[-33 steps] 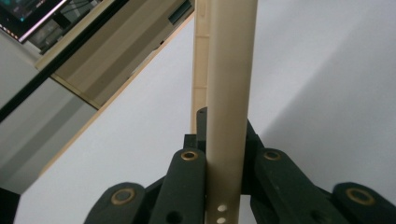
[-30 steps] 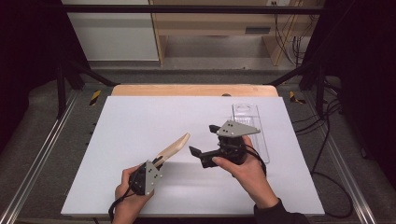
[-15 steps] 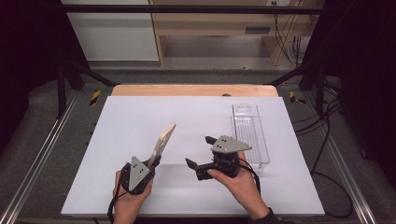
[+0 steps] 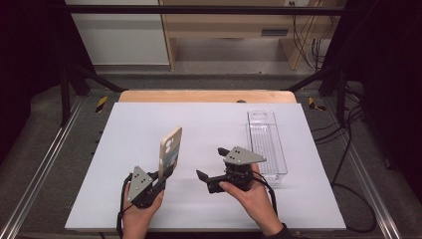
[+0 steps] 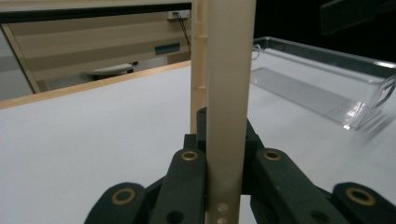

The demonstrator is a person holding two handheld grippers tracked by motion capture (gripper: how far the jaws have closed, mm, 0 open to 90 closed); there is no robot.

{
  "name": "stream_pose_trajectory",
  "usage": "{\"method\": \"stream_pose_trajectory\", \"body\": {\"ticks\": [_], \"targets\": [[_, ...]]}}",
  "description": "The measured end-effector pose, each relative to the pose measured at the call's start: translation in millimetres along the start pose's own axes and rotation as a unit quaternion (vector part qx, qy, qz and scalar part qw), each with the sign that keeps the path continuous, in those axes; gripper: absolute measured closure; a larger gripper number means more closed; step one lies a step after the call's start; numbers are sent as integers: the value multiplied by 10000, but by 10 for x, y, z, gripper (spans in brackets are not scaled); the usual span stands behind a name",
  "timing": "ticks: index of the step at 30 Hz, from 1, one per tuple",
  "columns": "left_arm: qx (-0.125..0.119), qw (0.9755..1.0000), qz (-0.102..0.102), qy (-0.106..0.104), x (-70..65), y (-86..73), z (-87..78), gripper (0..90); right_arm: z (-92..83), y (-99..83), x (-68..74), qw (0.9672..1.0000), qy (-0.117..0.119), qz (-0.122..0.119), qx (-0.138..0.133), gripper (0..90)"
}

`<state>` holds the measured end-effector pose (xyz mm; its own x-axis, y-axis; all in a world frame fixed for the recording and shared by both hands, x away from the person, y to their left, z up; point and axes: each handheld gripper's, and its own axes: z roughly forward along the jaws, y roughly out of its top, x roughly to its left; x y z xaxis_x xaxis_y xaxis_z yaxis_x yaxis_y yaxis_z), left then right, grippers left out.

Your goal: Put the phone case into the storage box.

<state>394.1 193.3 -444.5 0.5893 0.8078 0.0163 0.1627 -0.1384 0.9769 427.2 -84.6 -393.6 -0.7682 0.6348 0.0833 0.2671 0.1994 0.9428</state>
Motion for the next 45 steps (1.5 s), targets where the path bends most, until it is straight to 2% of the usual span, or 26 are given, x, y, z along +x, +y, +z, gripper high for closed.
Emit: {"method": "stream_pose_trajectory", "body": {"ticks": [1, 2, 3, 4, 7, 13, 17, 24, 26, 28, 30, 33, 39, 45], "targets": [[-68, 9998, -170, -78, -2, 3, -8, 855, -1, 4, 2, 10000, -5, 4, -20, 44], [-68, 9998, -170, -78, -2, 3, -8, 855, -2, 4, 3, 10000, -6, 23, -31, 42], [-86, 9992, -344, -189, -4, -1, -3, 856, -3, 4, 3, 10000, -2, 34, -40, 38], [-86, 9992, -344, -189, -4, -1, -3, 855, -3, 4, 3, 10000, -2, 34, -40, 38], [-97, 9978, -569, -326, -29, -12, 15, 855, -9, 8, -1, 9999, 33, 111, -65, 34], [-160, 9957, -769, -489, -59, 1, 26, 855, -18, 55, -1, 9997, 44, 184, -142, 34], [-150, 9950, -809, -571, -71, -2, 32, 855, -5, 119, 41, 9996, 25, 189, -189, 33], [-176, 9950, -789, -584, -88, 15, 29, 855, 36, 231, 146, 9994, 10, 154, -296, 31], [-174, 9948, -796, -611, -79, 9, 33, 855, 60, 262, 164, 9994, -67, 125, -330, 31], [-180, 9945, -795, -658, -71, 5, 39, 855, 74, 290, 168, 9990, -137, 153, -389, 31], [-207, 9942, -816, -663, -65, 2, 35, 855, 100, 350, 182, 9979, -136, 278, -576, 29], [-209, 9942, -834, -650, -54, -4, 33, 855, 138, 385, 209, 9974, -134, 277, -652, 25], [-227, 9929, -940, -690, -47, -11, 37, 855, 196, 412, 277, 9971, -157, 243, -702, 23], [-233, 9928, -951, -696, -47, -13, 38, 855, 295, 390, 339, 9977, -100, 247, -631, 22]]}}
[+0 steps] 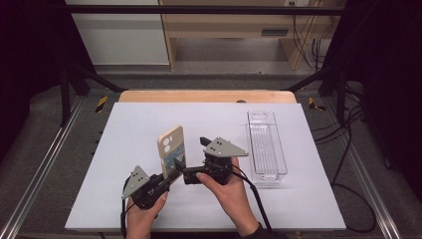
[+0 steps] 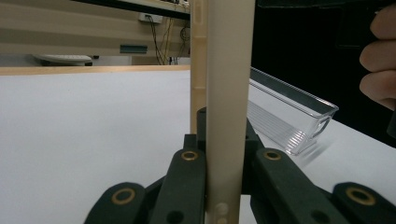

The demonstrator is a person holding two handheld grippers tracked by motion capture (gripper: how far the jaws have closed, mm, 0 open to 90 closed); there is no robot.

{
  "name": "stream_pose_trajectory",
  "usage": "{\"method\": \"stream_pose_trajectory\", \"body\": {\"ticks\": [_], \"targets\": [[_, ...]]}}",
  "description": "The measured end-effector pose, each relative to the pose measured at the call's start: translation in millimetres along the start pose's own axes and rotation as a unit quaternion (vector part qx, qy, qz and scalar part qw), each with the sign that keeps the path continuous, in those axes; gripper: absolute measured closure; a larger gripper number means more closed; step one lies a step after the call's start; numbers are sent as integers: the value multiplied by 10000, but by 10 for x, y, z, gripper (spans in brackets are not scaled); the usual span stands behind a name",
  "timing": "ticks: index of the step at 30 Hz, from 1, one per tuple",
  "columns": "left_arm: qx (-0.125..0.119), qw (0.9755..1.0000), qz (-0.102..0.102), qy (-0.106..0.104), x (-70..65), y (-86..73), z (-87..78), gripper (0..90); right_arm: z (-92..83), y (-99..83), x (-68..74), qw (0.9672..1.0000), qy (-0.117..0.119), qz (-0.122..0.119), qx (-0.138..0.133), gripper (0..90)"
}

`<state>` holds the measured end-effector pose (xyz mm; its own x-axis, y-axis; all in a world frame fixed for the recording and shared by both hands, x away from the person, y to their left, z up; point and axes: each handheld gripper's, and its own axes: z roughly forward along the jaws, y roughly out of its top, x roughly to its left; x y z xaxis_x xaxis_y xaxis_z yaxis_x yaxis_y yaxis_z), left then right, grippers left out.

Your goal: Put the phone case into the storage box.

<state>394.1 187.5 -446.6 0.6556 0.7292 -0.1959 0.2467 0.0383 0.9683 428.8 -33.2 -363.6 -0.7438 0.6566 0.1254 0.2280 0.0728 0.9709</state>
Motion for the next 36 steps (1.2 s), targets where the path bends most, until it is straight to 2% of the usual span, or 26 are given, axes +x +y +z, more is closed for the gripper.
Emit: {"method": "stream_pose_trajectory", "body": {"ticks": [13, 17, 20, 24, 29, 36], "targets": [[49, 10000, 87, -6, -18, -6, 10, 856, 104, 60, 86, 10000, 1, 27, -18, 23], [69, 9999, 111, -14, -25, -10, 15, 856, 123, 91, 100, 9999, 73, 141, -43, 23], [108, 9998, 188, -19, -36, -16, 24, 856, 126, 101, 111, 9999, 37, 158, -45, 22], [105, 9997, 199, -35, -50, -21, 33, 856, 137, 108, 103, 9998, 4, 171, -65, 22], [122, 9997, 211, -61, -63, -26, 41, 856, 175, 125, 85, 9995, -10, 316, -80, 24], [139, 9995, 244, -118, -79, -29, 50, 856, 219, 119, 93, 9993, -66, 350, -141, 21]]}}
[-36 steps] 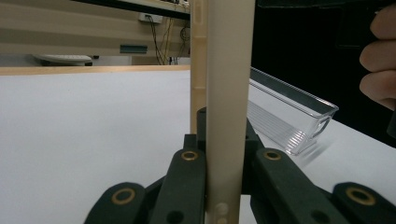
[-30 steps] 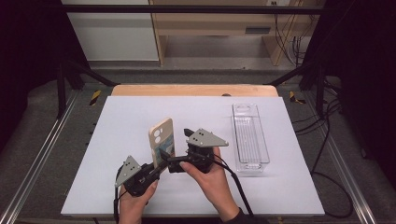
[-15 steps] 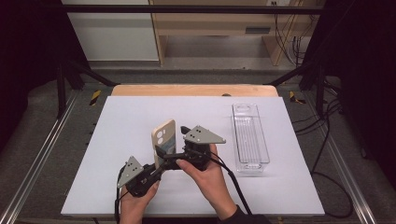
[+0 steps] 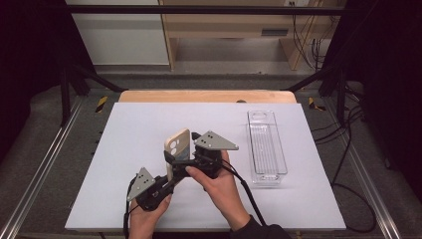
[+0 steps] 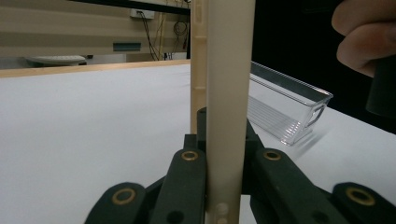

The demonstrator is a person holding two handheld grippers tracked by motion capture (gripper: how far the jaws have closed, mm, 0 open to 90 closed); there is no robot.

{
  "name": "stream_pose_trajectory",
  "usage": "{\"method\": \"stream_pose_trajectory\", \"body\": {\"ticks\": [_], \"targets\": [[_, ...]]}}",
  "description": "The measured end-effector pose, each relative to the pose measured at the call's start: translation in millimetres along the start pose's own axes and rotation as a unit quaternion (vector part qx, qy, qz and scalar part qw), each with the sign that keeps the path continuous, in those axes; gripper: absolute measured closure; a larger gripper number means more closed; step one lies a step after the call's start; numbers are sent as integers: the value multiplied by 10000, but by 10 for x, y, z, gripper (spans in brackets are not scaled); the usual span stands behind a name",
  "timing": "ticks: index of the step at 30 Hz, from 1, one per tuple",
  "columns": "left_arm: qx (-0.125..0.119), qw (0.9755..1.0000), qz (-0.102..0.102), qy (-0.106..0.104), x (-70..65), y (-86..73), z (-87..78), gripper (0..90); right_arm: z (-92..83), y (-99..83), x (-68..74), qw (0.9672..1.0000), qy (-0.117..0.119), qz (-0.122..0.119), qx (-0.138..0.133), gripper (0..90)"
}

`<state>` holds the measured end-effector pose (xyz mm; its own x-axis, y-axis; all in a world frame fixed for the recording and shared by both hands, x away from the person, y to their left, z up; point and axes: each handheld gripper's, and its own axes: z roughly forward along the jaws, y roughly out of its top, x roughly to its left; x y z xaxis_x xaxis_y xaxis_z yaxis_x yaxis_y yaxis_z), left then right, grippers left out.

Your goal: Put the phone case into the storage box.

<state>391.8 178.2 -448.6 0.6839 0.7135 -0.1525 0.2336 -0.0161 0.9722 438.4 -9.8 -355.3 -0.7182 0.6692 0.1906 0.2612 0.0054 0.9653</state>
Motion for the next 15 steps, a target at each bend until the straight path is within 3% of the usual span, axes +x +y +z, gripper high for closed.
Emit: {"method": "stream_pose_trajectory", "body": {"ticks": [7, 15], "targets": [[-4, 10000, 9, -60, -17, 2, 7, 856, 62, -8, -6, 10000, -7, 16, -24, 23], [24, 9999, 26, -95, -17, -8, 18, 856, 116, -14, -43, 9998, 35, 194, 33, 24]]}}
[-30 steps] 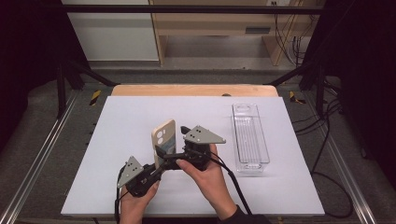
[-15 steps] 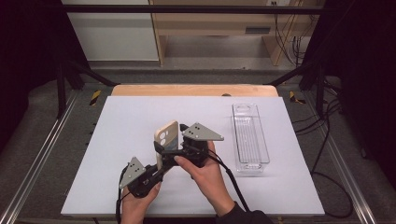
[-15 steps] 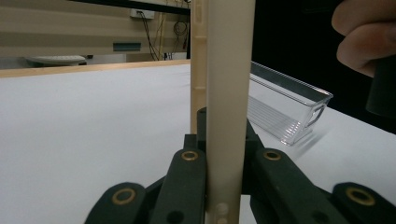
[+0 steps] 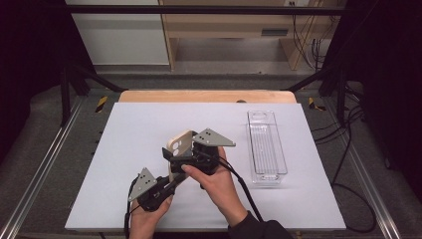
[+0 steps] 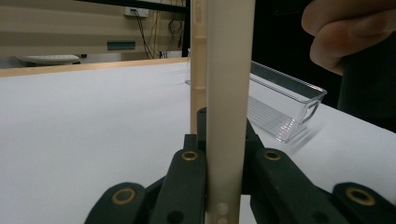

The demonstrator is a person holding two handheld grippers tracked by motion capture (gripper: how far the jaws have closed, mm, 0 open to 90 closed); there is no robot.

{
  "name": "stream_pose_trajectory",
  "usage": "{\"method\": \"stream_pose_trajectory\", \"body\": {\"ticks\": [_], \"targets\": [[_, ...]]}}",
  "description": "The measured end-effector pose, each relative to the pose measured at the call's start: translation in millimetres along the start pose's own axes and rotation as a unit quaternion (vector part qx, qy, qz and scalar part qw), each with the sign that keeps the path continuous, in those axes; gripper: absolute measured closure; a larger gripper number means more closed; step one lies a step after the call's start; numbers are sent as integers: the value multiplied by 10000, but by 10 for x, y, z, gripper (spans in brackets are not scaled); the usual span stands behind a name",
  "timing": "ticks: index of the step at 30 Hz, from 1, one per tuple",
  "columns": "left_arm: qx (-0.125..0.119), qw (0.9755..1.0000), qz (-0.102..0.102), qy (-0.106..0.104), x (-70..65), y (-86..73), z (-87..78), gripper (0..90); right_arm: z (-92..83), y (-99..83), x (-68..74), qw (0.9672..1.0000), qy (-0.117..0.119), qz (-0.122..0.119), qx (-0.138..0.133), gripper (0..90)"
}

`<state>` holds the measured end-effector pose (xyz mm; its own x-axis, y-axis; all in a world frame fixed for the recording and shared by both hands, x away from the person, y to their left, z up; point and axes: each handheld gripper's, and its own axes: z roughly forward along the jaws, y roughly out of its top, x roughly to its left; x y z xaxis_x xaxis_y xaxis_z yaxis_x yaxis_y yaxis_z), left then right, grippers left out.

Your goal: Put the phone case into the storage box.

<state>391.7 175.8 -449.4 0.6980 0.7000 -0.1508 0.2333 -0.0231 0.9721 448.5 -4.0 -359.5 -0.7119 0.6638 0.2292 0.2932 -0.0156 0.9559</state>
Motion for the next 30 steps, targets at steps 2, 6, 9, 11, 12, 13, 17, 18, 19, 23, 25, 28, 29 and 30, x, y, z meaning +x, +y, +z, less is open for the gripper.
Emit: {"method": "stream_pose_trajectory", "body": {"ticks": [2, 6, 9, 11, 12, 13, 17, 18, 19, 23, 25, 28, 29, 30], "targets": [[-1, 10000, -1, 0, 0, -1, 2, 856, 6, -3, -3, 10000, 11, -3, 8, 29], [17, 10000, -6, -9, -1, -5, 5, 856, 6, -8, 0, 10000, 25, 6, 52, 52], [41, 10000, -2, -22, -1, -10, 11, 856, 1, -5, -2, 10000, 28, 18, 80, 72], [61, 10000, 5, -16, 1, -14, 14, 855, 0, -4, -5, 9999, 42, 76, 104, 91], [61, 10000, 5, -16, 1, -14, 14, 855, 0, -4, -5, 9999, 42, 76, 104, 91], [60, 10000, -18, -16, 1, -19, 19, 855, -2, -3, -10, 9999, 45, 91, 131, 97], [82, 10000, -3, -2, 7, -22, 20, 854, 5, -1, -19, 9997, 3, 152, 199, 102], [74, 10000, 0, 14, 9, -24, 22, 854, 6, 0, -20, 9996, -7, 177, 215, 102], [74, 10000, 0, 14, 9, -24, 22, 854, 6, 0, -20, 9996, -7, 177, 215, 102], [84, 10000, -6, 18, 11, -29, 26, 853, 13, 6, -32, 9991, -79, 290, 308, 105], [55, 10000, -44, 17, 13, -33, 32, 851, 18, 7, -35, 9989, -102, 307, 325, 105], [61, 10000, -21, 43, 20, -34, 27, 845, 24, 10, -41, 9988, -113, 337, 344, 106], [39, 10000, -1, 84, 23, -33, 27, 822, 26, 11, -44, 9987, -126, 339, 351, 106], [21, 9999, 16, 118, 23, -31, 27, 783, 28, 16, -50, 9987, -175, 317, 359, 106]]}}
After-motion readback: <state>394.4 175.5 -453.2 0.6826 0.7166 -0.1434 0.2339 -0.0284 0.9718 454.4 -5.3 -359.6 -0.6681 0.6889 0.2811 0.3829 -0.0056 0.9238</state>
